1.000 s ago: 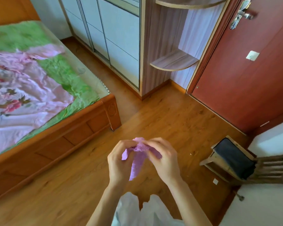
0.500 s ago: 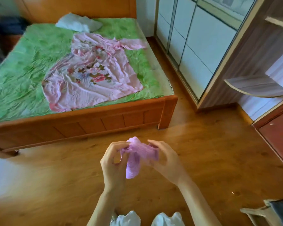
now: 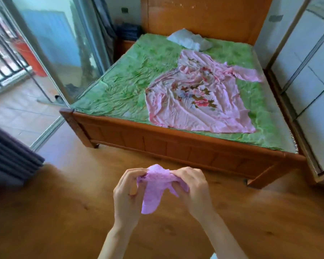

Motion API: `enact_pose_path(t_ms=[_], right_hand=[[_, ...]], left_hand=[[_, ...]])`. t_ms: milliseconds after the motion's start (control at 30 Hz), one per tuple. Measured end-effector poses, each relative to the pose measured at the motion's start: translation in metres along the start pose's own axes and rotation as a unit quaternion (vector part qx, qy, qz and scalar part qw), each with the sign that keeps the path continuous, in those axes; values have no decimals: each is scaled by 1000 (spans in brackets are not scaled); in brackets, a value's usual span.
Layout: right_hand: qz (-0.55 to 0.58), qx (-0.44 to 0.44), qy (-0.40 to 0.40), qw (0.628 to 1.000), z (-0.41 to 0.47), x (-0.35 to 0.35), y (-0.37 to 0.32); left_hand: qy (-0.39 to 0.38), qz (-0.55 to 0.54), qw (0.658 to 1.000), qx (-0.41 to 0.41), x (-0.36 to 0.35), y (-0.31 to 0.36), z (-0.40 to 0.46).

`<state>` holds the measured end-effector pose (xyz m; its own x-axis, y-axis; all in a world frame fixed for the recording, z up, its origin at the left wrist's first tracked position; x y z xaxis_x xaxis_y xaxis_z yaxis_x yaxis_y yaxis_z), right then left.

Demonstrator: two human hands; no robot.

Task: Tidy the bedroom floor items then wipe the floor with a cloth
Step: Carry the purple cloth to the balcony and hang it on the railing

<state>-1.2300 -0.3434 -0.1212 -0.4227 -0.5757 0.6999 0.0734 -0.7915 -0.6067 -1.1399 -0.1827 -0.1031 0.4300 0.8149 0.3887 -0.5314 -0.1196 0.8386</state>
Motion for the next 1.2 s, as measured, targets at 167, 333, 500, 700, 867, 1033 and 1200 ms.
enact_pose_path(t_ms=[167,333,500,700,867,1033,1200], right_hand=[[28,70,-16,997,62,-73,-56],[25,133,-23,991,100,-131,-95],[38,185,-28,982,144,-184,-118],[71,244,-105,961,230,-253,-145],[93,283,-134,945,319,-298,-163],[106,326,-146,928,393,-333,-182],[112,332,-164,922,446,-375,-201]], left_hand=[[42,67,996,50,99,-44,-9],[118,53,985,113,165,-91,-36],[171,78,974,126,210,-113,-34],[196,119,965,127,274,-156,3],[257,129,950,121,327,-190,52],[306,146,930,145,375,-228,92],[317,144,923,165,423,-259,124]])
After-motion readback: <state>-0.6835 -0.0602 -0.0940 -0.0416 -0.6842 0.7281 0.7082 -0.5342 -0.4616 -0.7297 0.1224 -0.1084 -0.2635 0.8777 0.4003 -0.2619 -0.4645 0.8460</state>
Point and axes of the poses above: each hand's wrist, its own z-axis towards the middle knuckle, its own x-axis out of the back of the hand, y = z × x, the point moved 10 cm from there along z, towards the middle knuckle, and after that the axes turned 15 degrees about -y, right-handed, at the moved point
